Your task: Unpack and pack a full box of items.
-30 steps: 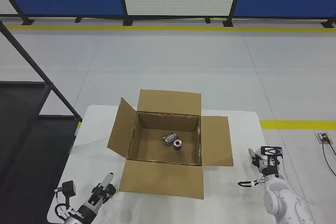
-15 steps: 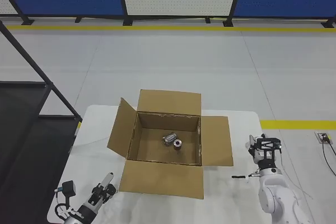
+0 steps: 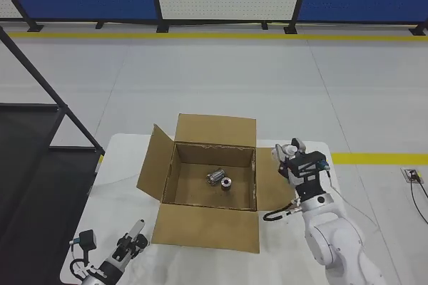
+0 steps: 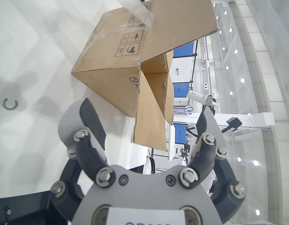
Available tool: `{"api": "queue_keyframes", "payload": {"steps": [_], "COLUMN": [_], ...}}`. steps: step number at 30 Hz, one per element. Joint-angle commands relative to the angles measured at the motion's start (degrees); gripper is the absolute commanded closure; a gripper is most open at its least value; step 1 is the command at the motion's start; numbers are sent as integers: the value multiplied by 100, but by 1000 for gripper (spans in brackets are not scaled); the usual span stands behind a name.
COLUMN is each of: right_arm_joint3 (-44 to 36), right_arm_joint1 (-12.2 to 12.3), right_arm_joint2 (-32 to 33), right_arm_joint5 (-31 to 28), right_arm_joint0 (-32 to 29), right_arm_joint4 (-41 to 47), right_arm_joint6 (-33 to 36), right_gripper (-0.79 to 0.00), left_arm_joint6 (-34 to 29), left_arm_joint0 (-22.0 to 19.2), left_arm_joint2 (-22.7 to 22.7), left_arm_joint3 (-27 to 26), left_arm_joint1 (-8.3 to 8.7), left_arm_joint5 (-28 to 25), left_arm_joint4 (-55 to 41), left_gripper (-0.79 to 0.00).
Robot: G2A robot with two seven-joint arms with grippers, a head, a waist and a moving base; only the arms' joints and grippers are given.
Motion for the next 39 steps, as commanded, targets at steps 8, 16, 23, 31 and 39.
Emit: {"api": "queue_keyframes", "payload": {"steps": [8,16,23,31,39], "right_arm_joint3": [1872,3386,3641,3641,4276], "right_arm_joint1": [-441,-925,-1030,-1030,-1289], "right_arm_joint2": [-1847,-2857,-2983,-2983,-3339], "right_arm_joint5": [-163,-299,-261,-261,-722], "right_arm_joint0": [1748,2634,2792,2792,3100], "right_arm_joint4": [-6,503,558,558,718], "right_arm_joint6": [679,647,608,608,833], "right_gripper": [0,0,0,0,0], "left_arm_joint6": [0,0,0,0,0], "left_arm_joint0": [0,0,0,0,0], "left_arm_joint2": [0,0,0,0,0], "left_arm_joint3": [0,0,0,0,0], "left_arm_joint1": [0,0,0,0,0], "left_arm_joint5": [0,0,0,0,0], "left_arm_joint4": [0,0,0,0,0], "left_gripper": [-785,-785,-785,-785,-785]}}
